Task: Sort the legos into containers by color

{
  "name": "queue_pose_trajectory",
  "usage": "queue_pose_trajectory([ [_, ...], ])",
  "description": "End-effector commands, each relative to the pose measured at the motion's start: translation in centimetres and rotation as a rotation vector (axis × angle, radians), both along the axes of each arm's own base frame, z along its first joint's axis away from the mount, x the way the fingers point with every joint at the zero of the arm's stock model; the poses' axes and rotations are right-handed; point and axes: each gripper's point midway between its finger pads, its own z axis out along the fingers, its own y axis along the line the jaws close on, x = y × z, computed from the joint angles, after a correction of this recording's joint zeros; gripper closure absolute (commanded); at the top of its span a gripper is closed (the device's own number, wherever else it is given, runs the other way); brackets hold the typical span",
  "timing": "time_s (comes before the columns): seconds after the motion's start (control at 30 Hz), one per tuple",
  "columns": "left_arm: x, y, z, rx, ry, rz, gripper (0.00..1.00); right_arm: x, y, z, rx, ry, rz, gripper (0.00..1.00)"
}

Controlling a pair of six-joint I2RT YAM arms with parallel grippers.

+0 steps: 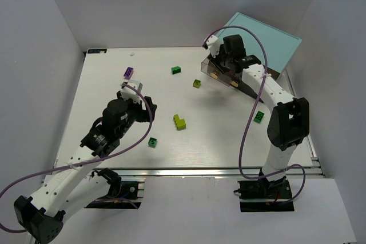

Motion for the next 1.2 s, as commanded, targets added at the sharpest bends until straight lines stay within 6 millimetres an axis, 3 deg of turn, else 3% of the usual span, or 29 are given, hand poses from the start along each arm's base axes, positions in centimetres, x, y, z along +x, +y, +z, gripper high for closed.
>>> queue_pose_trajectory([
  [0.0, 0.1, 0.4, -0.3, 0.012, 0.001, 0.012, 0.16, 1.9, 0.1, 3.9, 0.011, -0.119, -0.030, 0.78],
  [0.17, 0.0, 0.4, -0.2, 0.008, -0.004, 0.009, 0.16, 2.8, -0.5, 4.0, -0.010, -0.139, -0.070, 0.71],
  [0.3, 0.0, 0.3, -0.3, 0.010, 0.001, 0.006, 0.16, 3.0, -0.8, 2.1, -0.051, -0.104, -0.089, 0.44],
  [0.4, 0.0, 0.3, -0.2, 0.008, -0.002, 0.008, 0.16, 3.1, -1.2, 1.4, -0.056, -0.091, -0.107, 0.37],
  [0.53, 0.0, 0.3, -0.2, 0.007, -0.003, 0.007, 0.16, 2.5, -0.7, 3.1, -0.012, -0.097, -0.087, 0.35],
  [0.6, 0.0, 0.3, -0.2, 0.008, -0.002, 0.007, 0.16, 1.1, -0.4, 3.4, 0.023, -0.061, -0.065, 0.37],
  [0.63, -0.1, 0.3, -0.1, 0.005, -0.004, 0.005, 0.16, -0.6, 0.8, 5.4, 0.082, -0.069, 0.009, 0.38],
  [0.67, -0.1, 0.4, 0.0, 0.003, -0.006, 0.007, 0.15, -2.0, 1.5, 5.9, 0.108, -0.058, 0.092, 0.40],
  [0.7, -0.1, 0.3, 0.0, 0.003, -0.006, 0.005, 0.16, -3.8, 1.5, 4.5, 0.099, -0.022, 0.147, 0.43],
  [0.73, -0.1, 0.3, 0.1, 0.000, -0.008, 0.006, 0.16, -6.0, 1.9, 6.5, 0.125, -0.059, 0.236, 0.46],
  [0.77, -0.1, 0.3, 0.1, -0.002, -0.009, 0.002, 0.16, -7.6, 1.9, 6.3, 0.109, -0.062, 0.298, 0.50],
  [0.8, -0.3, 0.3, 0.3, -0.007, -0.015, -0.001, 0.16, -10.0, 1.1, 5.3, 0.044, -0.076, 0.380, 0.61],
  [0.87, -0.3, 0.2, 0.4, -0.009, -0.017, -0.004, 0.16, -12.7, 0.4, 3.5, -0.028, -0.087, 0.490, 0.81],
  [0.9, -0.4, 0.1, 0.5, -0.015, -0.020, -0.010, 0.16, -13.9, -0.4, 4.0, -0.103, -0.158, 0.546, 0.95],
  [0.93, -0.4, 0.1, 0.6, -0.014, -0.021, -0.012, 0.16, -14.9, -1.8, 0.4, -0.158, -0.100, 0.526, 0.99],
  [1.0, -0.5, 0.0, 0.7, -0.019, -0.022, -0.017, 0.16, -15.3, -3.9, -0.8, -0.168, -0.061, 0.395, 1.00],
  [1.03, -0.4, 0.0, 0.8, -0.021, -0.026, -0.017, 0.16, -14.8, -6.1, -1.4, -0.217, -0.028, 0.268, 1.00],
  [1.07, -0.5, 0.0, 0.8, -0.022, -0.027, -0.017, 0.16, -15.0, -6.8, -2.1, -0.217, 0.026, 0.210, 0.94],
  [1.1, -0.5, 0.0, 0.8, -0.024, -0.028, -0.020, 0.16, -15.2, -8.0, -3.0, -0.239, 0.090, 0.137, 0.75],
  [1.17, -0.6, 0.1, 0.9, -0.028, -0.031, -0.020, 0.16, -16.6, -9.8, -5.5, -0.184, 0.257, -0.044, 0.64],
])
